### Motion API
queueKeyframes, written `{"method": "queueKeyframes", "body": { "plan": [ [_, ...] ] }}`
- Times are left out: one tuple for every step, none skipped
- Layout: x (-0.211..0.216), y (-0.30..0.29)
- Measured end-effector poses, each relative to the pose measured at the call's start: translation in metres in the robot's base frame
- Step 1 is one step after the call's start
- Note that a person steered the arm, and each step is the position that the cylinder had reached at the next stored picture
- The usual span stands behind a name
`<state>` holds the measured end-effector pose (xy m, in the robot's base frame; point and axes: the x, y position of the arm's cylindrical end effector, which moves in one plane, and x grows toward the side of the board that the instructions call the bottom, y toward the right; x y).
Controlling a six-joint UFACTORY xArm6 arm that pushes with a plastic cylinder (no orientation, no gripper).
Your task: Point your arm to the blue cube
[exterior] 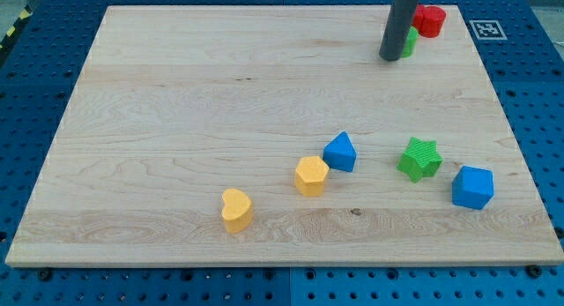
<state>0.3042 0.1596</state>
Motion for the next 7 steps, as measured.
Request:
{"method": "queueKeyframes", "body": {
  "plan": [
    [-0.02,0.008],
    [-0.018,0.01],
    [0.02,0.024],
    [0.07,0.057],
    [0.139,0.092],
    [0.211,0.109],
    [0.243,0.109]
  ]
}}
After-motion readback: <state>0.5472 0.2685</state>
